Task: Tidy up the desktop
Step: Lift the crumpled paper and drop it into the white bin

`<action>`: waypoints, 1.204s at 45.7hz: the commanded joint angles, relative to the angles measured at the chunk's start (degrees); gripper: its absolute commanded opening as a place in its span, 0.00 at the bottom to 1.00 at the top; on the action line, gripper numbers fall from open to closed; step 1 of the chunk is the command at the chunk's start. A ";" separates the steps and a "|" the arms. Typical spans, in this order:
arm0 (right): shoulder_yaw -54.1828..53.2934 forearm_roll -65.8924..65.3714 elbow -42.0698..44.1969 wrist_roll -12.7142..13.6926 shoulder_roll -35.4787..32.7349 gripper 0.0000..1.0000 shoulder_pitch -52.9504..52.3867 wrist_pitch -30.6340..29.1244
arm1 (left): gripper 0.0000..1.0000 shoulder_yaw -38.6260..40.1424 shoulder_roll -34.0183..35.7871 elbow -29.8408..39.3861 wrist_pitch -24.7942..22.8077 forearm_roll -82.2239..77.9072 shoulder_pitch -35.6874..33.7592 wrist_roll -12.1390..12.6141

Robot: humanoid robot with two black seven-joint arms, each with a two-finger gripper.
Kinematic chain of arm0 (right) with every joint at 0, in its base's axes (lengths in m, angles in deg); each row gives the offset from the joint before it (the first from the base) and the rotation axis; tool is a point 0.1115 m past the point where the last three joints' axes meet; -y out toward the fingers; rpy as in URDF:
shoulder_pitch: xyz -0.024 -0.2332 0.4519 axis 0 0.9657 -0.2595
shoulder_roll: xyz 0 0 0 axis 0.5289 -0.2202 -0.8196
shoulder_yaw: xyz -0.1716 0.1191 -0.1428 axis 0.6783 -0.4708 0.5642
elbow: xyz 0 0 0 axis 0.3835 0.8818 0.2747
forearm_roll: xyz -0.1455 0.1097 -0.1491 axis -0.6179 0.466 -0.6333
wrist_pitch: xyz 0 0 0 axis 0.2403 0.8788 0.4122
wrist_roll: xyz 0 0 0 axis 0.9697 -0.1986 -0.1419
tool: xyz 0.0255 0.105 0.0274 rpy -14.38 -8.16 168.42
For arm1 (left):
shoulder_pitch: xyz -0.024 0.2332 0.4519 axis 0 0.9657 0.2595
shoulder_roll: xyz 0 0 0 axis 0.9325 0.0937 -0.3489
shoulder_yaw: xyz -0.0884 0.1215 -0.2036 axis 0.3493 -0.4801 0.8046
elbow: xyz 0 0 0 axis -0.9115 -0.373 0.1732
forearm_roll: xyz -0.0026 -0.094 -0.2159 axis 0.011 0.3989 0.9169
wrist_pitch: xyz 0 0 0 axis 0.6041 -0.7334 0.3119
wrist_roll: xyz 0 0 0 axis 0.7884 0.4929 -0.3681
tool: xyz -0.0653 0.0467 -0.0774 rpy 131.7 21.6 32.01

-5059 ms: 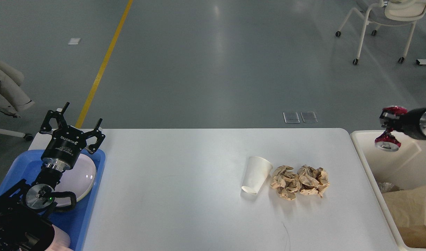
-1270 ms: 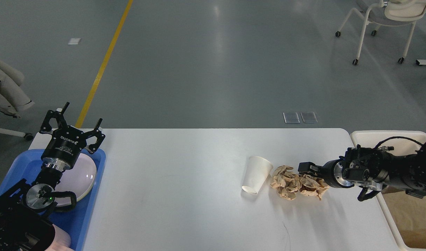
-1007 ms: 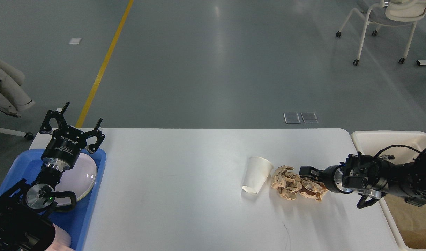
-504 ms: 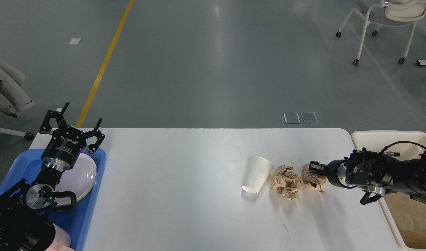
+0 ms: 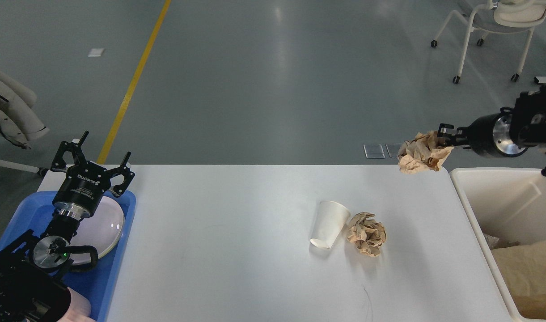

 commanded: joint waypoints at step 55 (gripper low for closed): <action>-20.72 -1.81 65.31 -4.90 -2.21 0.00 73.31 4.57 | 1.00 -0.09 0.08 0.01 0.07 0.07 0.00 0.00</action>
